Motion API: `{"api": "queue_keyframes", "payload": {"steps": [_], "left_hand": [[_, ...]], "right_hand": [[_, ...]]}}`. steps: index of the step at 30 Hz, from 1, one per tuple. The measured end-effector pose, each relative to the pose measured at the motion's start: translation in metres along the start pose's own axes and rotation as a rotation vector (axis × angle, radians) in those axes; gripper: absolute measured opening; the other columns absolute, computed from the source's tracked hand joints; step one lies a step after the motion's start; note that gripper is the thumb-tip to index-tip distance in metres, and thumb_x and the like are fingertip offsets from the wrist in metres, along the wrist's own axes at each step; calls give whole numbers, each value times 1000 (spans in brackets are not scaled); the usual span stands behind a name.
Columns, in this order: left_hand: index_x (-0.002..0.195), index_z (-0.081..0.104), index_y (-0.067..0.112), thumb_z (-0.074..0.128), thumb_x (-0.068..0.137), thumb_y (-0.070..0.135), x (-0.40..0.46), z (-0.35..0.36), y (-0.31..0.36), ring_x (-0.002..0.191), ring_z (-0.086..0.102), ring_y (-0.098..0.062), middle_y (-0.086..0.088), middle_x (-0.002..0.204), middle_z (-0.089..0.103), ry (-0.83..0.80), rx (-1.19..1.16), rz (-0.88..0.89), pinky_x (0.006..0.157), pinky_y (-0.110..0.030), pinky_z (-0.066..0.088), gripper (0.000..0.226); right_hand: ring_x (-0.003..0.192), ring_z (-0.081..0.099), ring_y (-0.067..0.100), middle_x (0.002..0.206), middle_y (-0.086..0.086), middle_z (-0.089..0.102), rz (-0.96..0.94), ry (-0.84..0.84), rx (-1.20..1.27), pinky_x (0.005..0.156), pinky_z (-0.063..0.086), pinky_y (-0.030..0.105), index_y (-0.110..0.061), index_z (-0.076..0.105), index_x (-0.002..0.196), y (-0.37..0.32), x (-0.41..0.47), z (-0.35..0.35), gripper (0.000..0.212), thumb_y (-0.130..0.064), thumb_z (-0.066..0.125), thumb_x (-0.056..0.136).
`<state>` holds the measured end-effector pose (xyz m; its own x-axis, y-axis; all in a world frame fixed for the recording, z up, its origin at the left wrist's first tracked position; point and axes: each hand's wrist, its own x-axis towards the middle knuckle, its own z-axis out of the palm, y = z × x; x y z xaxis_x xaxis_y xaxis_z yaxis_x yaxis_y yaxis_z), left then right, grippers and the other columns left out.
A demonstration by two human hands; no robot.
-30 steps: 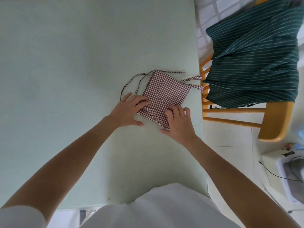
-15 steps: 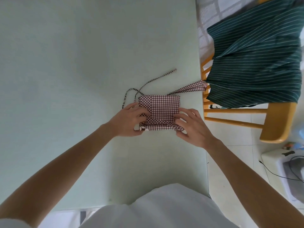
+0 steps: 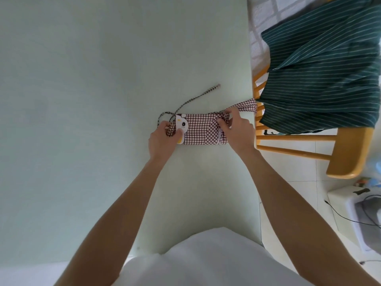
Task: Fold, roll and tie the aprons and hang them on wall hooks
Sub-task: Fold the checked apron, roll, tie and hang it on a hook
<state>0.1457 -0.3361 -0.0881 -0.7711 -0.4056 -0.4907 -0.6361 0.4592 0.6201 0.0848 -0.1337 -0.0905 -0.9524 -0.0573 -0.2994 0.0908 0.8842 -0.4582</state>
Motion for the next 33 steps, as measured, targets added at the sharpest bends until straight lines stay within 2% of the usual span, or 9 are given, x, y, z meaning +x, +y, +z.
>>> {"api": "queue_keyframes", "payload": {"steps": [5, 10, 12, 15, 19, 21, 25, 29, 33], "left_hand": [[119, 51, 18, 60, 84, 37, -6, 2, 0, 88, 62, -26, 3, 78, 61, 62, 225, 75, 93, -36, 41, 41], [120, 54, 17, 61, 83, 36, -12, -1, -10, 104, 53, -25, -3, 111, 61, 320, 418, 362, 89, -36, 36, 43], [115, 58, 15, 62, 82, 29, -21, -2, -8, 107, 51, -23, -3, 114, 60, 450, 368, 561, 91, -35, 36, 36], [110, 60, 15, 62, 83, 23, -43, 2, -9, 107, 51, -22, -3, 113, 61, 430, 299, 727, 91, -32, 35, 28], [121, 55, 16, 66, 81, 26, -62, 15, -33, 120, 44, -25, -5, 128, 52, 180, 353, 532, 97, -38, 36, 43], [131, 48, 19, 68, 80, 28, -67, 19, -39, 130, 32, -29, -10, 139, 41, 42, 342, 343, 103, -44, 32, 56], [139, 40, 21, 69, 79, 25, -64, 23, -36, 129, 32, -28, -10, 142, 34, -50, 311, 292, 103, -41, 36, 67], [139, 38, 25, 70, 77, 19, -58, 17, -25, 115, 46, -27, -10, 133, 37, -119, 190, 196, 90, -33, 42, 70], [139, 36, 26, 70, 78, 21, -46, 12, -20, 109, 53, -28, -13, 122, 52, -202, 74, 78, 90, -35, 42, 70]], "right_hand": [[96, 61, 25, 111, 7, 62, -90, 39, -58, 86, 50, 42, -16, 52, 117, 1, 0, 6, 32, -35, 53, 92], [103, 58, 29, 115, 9, 62, -341, -4, -47, 92, 44, 41, -12, 57, 117, 9, -4, 5, 27, -22, 56, 91], [91, 62, 28, 105, 8, 66, -330, -85, -28, 84, 49, 40, -15, 53, 117, 9, -13, 2, 28, -27, 56, 92], [73, 63, 27, 87, 9, 67, -277, -197, -27, 68, 49, 33, -13, 47, 118, 8, -47, 5, 34, -31, 58, 91], [55, 60, 24, 66, 5, 63, -244, -255, 39, 49, 46, 33, -11, 46, 117, 4, -96, 29, 38, -37, 56, 91], [45, 56, 20, 56, 1, 58, -304, -118, -66, 41, 40, 27, -11, 49, 112, 2, -108, 37, 37, -42, 49, 91], [79, 56, 23, 87, 6, 63, -428, 139, -178, 68, 47, 33, -13, 60, 108, -5, -98, 30, 30, -36, 51, 90], [100, 51, 27, 114, 8, 52, -286, -83, -105, 86, 40, 37, -25, 62, 109, -22, -74, 28, 25, -24, 65, 85], [103, 53, 26, 114, 8, 52, -155, -178, -88, 91, 40, 39, -28, 60, 115, -18, -65, 29, 29, -29, 64, 86]]}}
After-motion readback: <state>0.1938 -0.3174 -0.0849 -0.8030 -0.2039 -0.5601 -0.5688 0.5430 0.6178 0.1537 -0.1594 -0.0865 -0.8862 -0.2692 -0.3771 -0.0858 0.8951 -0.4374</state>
